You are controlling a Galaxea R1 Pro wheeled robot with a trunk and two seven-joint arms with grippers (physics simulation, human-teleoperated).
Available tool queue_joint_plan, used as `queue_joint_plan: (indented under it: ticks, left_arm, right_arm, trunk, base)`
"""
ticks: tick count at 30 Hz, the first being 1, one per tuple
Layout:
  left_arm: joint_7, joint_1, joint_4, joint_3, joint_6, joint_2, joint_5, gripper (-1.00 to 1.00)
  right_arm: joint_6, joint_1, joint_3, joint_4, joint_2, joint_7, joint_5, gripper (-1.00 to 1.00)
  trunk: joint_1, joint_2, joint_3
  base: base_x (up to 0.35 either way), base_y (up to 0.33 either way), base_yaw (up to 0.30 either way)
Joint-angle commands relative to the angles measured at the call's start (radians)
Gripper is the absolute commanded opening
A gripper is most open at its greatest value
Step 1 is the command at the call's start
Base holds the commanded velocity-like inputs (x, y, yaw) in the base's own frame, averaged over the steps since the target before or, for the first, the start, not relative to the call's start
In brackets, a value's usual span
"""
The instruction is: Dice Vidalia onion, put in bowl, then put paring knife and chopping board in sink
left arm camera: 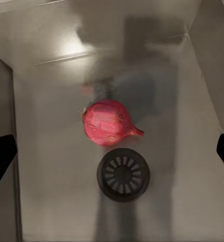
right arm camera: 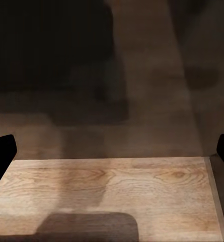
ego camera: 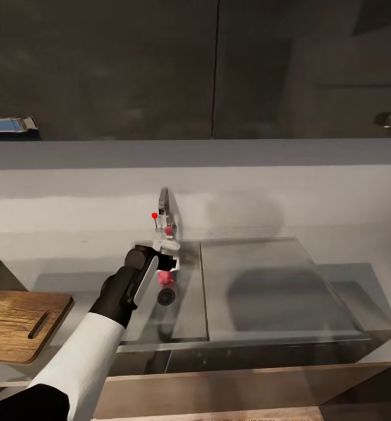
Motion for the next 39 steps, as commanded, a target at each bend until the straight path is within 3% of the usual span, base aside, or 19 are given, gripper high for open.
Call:
queue_joint_plan:
  ticks: [1,36,39]
  left_arm:
    - [0.008,-0.001,0.003,-0.001,0.003,0.000,0.009,1.00]
    - [0.005,-0.001,0.048,0.000,0.000,0.000,0.010,1.00]
    - [0.006,0.000,0.054,0.003,-0.004,0.000,0.023,1.00]
  right_arm:
    - [-0.002,0.000,0.005,-0.001,-0.001,-0.007,-0.005,1.00]
    - [-0.002,0.000,0.005,-0.001,-0.001,-0.007,-0.005,1.00]
    - [-0.002,0.000,0.005,-0.001,-0.001,-0.007,-0.006,1.00]
  trunk:
    - [0.001,-0.002,-0.003]
    - [0.001,-0.002,-0.050]
    - [0.001,-0.002,-0.055]
  base:
    - [0.059,0.000,0.000]
    - [0.063,0.000,0.000]
    - [0.022,0.000,0.000]
